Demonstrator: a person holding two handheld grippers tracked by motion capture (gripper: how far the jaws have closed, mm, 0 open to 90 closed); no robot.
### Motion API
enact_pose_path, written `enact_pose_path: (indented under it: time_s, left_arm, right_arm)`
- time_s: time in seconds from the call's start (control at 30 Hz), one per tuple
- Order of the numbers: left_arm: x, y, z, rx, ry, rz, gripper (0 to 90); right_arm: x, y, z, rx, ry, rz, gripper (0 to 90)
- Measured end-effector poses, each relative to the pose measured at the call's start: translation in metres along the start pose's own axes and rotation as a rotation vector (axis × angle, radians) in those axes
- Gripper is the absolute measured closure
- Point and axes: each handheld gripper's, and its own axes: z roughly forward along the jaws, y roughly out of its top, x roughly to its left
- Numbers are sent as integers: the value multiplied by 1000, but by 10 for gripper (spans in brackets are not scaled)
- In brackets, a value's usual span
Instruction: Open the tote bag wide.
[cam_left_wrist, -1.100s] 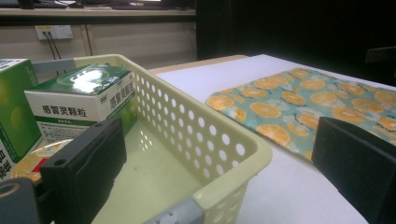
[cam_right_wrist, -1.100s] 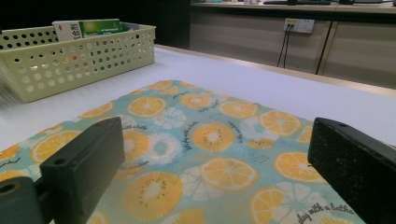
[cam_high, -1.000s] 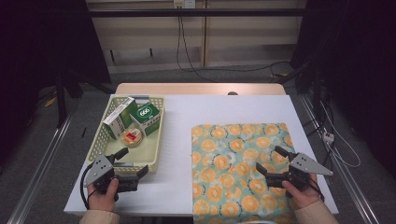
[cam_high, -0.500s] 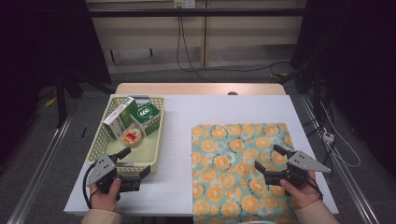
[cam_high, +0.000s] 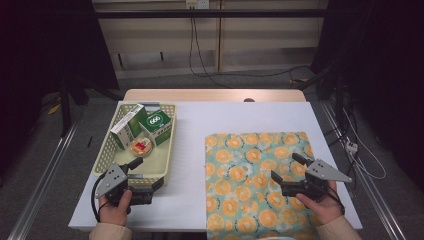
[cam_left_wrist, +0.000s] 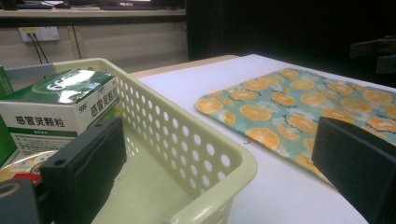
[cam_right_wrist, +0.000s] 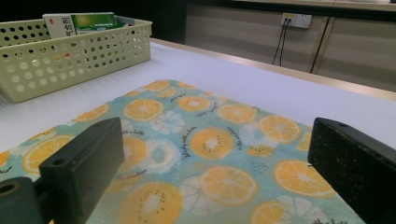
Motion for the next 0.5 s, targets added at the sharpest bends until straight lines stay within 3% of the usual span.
enact_pose_path:
  time_s: [0.33, 0.5]
  left_arm:
    - [0, 1, -1, -4, 4, -5, 30]
    - [1, -1, -2, -5, 6, -10, 30]
  right_arm:
    - [1, -2, 4, 27, 31, 1, 37]
    - [-5, 7, 10, 34, 38, -3, 45]
